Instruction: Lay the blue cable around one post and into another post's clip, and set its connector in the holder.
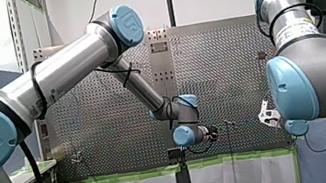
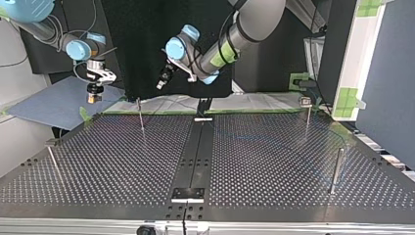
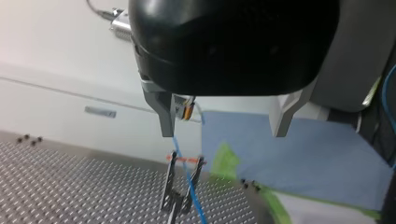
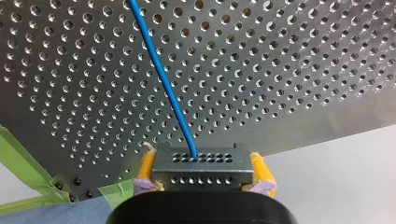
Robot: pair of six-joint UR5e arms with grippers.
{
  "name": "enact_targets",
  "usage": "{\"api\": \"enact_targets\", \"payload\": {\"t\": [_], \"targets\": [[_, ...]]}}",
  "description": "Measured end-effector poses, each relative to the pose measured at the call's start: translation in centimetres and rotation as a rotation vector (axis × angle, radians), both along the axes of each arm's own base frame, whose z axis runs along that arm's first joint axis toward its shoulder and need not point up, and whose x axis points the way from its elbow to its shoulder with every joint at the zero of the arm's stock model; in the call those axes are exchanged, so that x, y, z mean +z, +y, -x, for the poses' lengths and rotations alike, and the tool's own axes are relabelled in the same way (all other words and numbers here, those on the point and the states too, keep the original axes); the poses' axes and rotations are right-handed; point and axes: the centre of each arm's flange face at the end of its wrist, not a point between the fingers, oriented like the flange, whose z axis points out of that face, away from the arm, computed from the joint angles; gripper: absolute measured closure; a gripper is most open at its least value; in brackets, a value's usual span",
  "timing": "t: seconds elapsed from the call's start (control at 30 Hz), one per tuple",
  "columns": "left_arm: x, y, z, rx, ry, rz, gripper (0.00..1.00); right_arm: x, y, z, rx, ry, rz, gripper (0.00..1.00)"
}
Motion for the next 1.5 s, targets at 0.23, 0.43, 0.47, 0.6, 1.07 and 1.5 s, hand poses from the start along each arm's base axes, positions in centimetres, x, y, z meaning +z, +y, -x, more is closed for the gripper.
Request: {"api": "enact_targets", "payload": {"t": [0.23,0.43,0.47,0.6,1.07,1.5], "targets": [[2.0,0.9,0.2,0.013,-0.022,0.021,0.00,0.0,0.0,0.0,0.000,-0.006,0.001,0.73],[4.4,1.7,0.9,0.057,-0.050,0.080,0.00,0.1,-0.1,0.0,0.002,-0.014,0.003,0.73],[4.8,1.7,1.1,0.061,-0.056,0.087,0.00,0.1,-0.1,0.0,0.003,-0.016,0.004,0.73],[6.3,2.2,1.7,0.087,-0.077,0.125,0.00,0.1,-0.1,-0.1,0.012,-0.029,0.003,0.73],[10.9,7.5,-0.9,0.227,-0.130,0.247,0.00,0.1,0.1,-0.8,0.027,-0.054,0.003,0.73],[14.7,11.8,-2.5,0.205,-0.204,0.312,0.00,0.1,0.2,-1.2,0.034,-0.055,0.004,0.73]]}}
